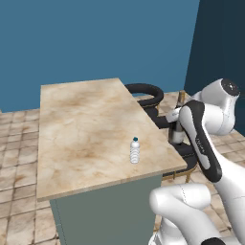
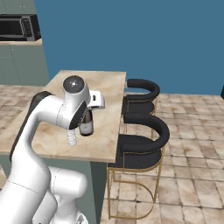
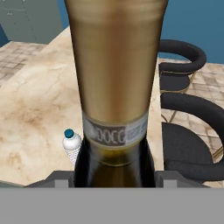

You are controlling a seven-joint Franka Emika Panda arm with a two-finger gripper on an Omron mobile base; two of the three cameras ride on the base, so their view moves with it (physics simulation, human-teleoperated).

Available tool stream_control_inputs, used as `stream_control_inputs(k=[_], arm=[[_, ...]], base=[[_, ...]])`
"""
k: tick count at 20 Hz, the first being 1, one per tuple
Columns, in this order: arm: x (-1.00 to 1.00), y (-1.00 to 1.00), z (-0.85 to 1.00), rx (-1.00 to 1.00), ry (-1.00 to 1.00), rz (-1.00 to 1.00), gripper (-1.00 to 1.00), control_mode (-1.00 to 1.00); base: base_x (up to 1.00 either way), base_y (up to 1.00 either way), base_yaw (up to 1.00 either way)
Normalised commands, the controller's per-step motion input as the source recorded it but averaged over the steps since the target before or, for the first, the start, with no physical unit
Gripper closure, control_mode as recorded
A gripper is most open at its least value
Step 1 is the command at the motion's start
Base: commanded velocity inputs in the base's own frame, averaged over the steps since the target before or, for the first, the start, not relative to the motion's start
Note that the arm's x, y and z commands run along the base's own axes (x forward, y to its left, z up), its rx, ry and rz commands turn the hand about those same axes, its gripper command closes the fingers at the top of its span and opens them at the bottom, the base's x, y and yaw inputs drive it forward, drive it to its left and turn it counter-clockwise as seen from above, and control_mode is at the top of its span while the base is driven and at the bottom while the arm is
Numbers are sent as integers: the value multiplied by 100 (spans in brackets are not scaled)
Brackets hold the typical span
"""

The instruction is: Move the drinks to the dining counter.

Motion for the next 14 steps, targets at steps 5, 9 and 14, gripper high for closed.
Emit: stream_control_inputs(k=[5,9,14], arm=[[37,-16,-42,3,4,5,100,-100],[34,-10,-48,3,4,7,100,-100],[36,0,-46,0,1,8,100,-100]], base=[[0,0,0],[0,0,0],[0,0,0]])
